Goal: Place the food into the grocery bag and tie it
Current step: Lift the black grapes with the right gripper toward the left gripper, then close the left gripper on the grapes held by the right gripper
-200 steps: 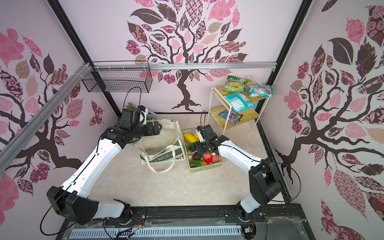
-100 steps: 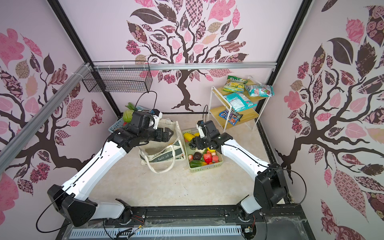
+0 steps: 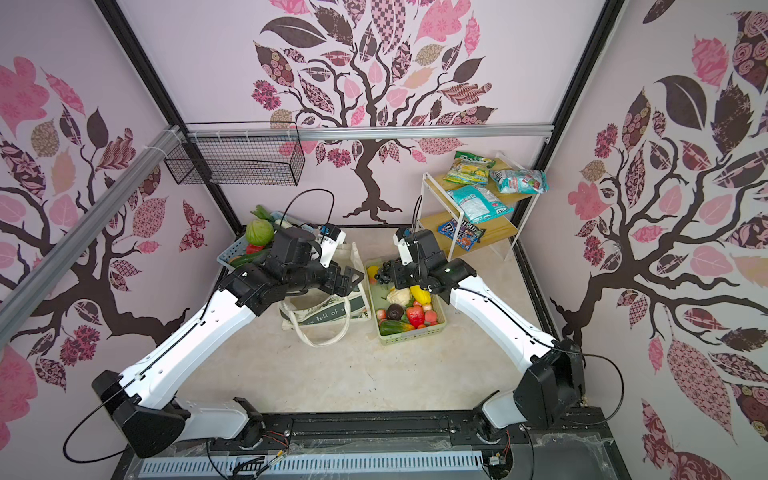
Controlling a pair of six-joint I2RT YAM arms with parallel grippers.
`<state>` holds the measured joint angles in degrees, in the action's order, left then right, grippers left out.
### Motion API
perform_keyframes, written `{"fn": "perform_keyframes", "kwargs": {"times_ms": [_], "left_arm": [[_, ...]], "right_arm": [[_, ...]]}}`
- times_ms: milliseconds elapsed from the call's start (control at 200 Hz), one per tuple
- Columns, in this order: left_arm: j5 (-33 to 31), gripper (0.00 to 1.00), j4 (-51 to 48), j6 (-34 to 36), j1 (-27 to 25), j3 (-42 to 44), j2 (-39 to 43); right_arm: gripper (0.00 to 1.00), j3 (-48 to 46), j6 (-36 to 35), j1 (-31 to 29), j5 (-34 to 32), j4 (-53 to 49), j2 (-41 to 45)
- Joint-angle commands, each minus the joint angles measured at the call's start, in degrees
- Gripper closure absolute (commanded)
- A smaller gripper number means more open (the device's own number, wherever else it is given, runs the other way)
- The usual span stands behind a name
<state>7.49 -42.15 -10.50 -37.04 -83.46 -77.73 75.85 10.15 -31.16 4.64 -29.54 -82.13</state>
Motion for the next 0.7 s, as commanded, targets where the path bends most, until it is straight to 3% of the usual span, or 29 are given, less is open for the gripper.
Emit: {"fn": "perform_keyframes", "kwargs": {"times_ms": [0, 695], "left_arm": [[1.93, 0.08, 3.00, -0.24, -0.66, -0.80, -0.82], [1.49, 0.08, 7.21, 0.61, -4.27, 2.80, -5.44]], "right_arm": [[0.62, 2.57, 0.13, 0.13, 0.19, -1.57, 2.67], [0.61, 2.82, -0.20, 0.22, -1.12, -3.42, 5.66]]}}
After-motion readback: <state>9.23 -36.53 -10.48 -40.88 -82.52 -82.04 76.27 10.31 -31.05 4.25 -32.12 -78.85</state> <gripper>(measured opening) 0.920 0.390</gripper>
